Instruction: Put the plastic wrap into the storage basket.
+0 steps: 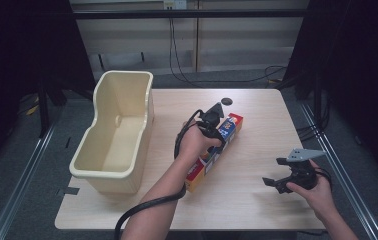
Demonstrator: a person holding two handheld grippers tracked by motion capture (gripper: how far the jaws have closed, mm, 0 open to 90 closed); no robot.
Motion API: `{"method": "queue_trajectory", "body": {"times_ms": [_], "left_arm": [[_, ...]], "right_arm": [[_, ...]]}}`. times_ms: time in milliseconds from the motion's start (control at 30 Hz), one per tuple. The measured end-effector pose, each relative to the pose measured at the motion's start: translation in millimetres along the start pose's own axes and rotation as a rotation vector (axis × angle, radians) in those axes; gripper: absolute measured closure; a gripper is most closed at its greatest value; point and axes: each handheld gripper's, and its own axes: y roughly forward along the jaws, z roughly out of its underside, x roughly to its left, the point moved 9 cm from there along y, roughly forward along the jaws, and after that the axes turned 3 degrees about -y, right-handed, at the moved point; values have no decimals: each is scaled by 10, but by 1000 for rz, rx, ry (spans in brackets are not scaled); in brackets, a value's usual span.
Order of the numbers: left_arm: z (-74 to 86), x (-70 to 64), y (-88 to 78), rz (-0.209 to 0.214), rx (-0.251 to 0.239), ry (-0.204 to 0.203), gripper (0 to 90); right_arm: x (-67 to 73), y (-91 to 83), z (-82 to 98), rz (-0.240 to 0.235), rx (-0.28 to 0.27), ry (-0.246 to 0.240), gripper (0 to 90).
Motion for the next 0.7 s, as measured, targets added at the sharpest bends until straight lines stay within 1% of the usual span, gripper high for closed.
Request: {"method": "queue_trajectory", "body": {"times_ms": [167,200,233,267,333,367,400,433,467,500,533,600,633,667,700], "left_arm": [[31,53,-154,7,2,-10,409],[32,63,-184,11,-1,-6,409],[42,74,-215,9,1,-13,409],[45,85,-242,8,1,-11,409],[63,111,-299,-1,8,-20,409],[70,121,-326,2,11,-15,409],[79,126,-356,-2,14,-23,409],[93,133,-386,-4,21,-19,409],[95,140,-422,2,19,-17,409],[104,148,-453,6,23,-25,409],[105,152,-471,11,21,-25,409],[111,163,-524,7,21,-28,409],[120,170,-552,-2,27,-33,409],[114,172,-574,3,24,-28,409],[118,177,-599,-2,25,-33,410]], "right_arm": [[14,1,-6,-6,-1,-1,17],[15,7,-3,-7,2,-3,17],[15,10,1,-8,5,0,17],[17,12,-1,-12,3,2,17],[21,10,-4,-12,1,1,17],[22,10,-6,-12,-1,2,17],[22,14,-7,-13,-3,-1,17],[21,14,-7,-13,-2,-2,17],[25,15,-6,-14,0,-3,17],[29,17,-6,-16,1,-6,17],[29,18,-8,-12,0,-6,17],[30,21,-8,-12,2,-8,17],[31,24,-7,-12,3,-9,17],[32,26,-8,-12,3,-10,17],[39,28,-7,-17,5,-10,17]]}}
